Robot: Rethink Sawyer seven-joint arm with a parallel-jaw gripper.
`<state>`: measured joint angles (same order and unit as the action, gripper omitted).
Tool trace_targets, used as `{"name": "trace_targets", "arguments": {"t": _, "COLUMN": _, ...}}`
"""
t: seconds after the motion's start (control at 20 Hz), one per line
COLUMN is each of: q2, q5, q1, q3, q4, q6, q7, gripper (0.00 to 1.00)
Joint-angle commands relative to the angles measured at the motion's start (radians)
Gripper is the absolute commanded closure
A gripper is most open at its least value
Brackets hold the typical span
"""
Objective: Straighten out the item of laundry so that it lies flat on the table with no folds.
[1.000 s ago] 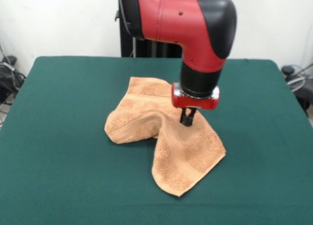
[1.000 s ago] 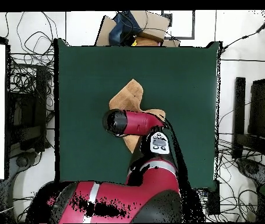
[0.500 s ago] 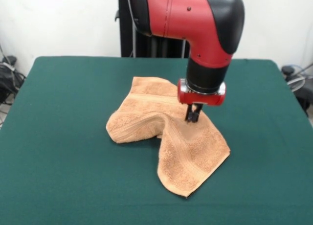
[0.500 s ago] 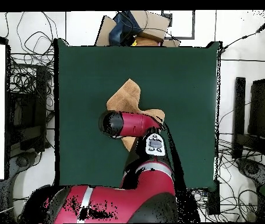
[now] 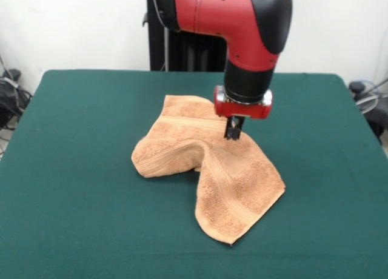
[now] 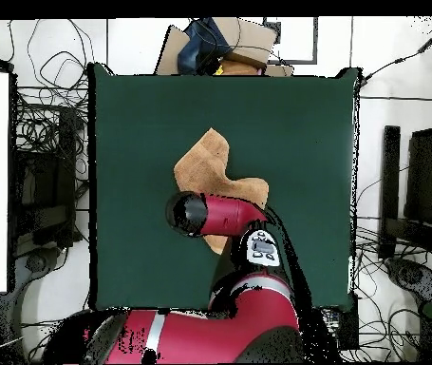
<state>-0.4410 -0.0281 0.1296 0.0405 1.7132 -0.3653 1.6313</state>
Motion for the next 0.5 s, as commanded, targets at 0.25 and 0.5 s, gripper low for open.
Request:
{"name": "trace_targets", "arguments": {"t": 0.25, "q2": -0.032, "q5": 0.021, "q1": 0.019, "q3": -0.068, "q4": 0.078, "q6": 0.034, "q7": 0.163, "gripper": 1.00}}
{"name": "trace_targets", "arguments": {"t": 0.5, "q2": 0.027, "q5": 0.023, "q1": 0.024, "q3": -0.062, "q4": -0.011, "q6": 0.016, "q7": 0.141, "gripper": 1.00}}
